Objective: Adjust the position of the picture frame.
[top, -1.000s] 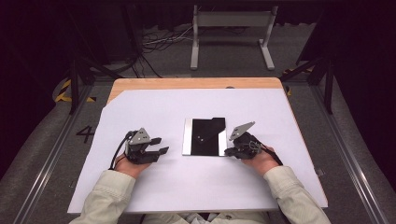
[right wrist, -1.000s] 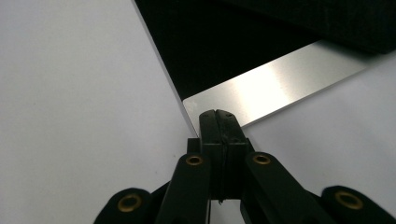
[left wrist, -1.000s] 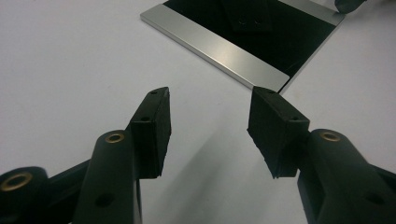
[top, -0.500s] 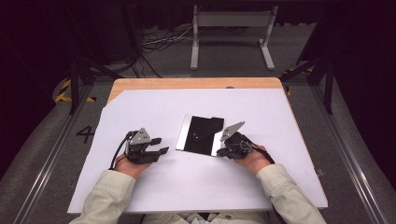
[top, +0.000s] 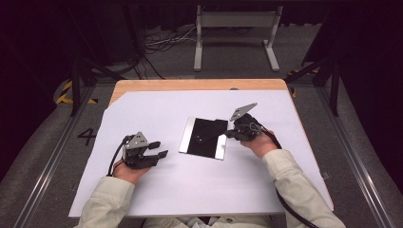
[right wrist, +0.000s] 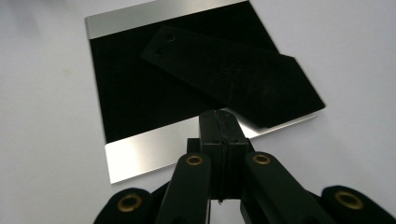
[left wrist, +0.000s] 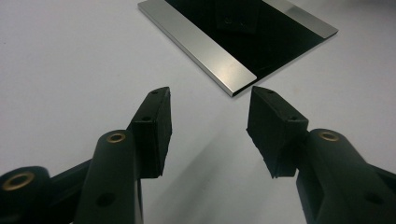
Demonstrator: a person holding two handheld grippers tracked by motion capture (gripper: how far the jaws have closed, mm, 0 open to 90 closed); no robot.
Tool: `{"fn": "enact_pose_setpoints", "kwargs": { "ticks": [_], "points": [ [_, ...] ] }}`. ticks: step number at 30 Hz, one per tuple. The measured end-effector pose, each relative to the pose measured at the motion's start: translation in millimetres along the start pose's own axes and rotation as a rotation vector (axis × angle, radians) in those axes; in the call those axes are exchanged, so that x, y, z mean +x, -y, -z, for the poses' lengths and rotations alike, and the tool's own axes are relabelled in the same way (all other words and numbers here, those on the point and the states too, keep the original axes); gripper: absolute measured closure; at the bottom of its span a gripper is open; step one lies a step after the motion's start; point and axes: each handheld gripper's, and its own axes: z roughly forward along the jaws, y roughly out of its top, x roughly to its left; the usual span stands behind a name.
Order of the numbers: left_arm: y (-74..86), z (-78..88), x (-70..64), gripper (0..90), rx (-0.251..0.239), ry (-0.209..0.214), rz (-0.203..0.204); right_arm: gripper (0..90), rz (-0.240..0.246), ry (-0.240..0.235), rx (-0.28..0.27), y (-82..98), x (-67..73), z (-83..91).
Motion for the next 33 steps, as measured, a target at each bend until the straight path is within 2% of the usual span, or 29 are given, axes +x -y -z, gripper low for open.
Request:
{"fn": "enact_pose_setpoints", "kwargs": {
  "ticks": [7,12,15,21,30,33],
  "points": [
    [3.8,4.7,-0.8,50.1,-0.009,-0.011,0.011,90.0,-0.06,0.022,-0.03,-5.2,-24.7,-8.3],
    [10.0,9.4,-4.5,49.9,-0.008,-0.019,0.018,90.0,-0.091,0.025,-0.032,-8.4,-41.7,-13.9],
    [14.0,12.4,-5.1,49.8,-0.003,-0.032,0.009,90.0,-0.104,0.029,-0.041,-10.9,-49.7,-16.2],
    [21.1,18.0,-7.3,49.7,0.002,-0.056,0.03,90.0,-0.11,0.04,-0.044,-15.3,-60.2,-24.0],
    [29.8,27.7,-9.0,48.9,0.004,-0.08,0.037,90.0,-0.139,0.075,-0.042,-15.3,-73.8,-37.2],
    [32.2,30.6,-8.6,48.8,0.001,-0.083,0.038,90.0,-0.15,0.076,-0.021,-14.3,-78.5,-42.7]
  ]
}}
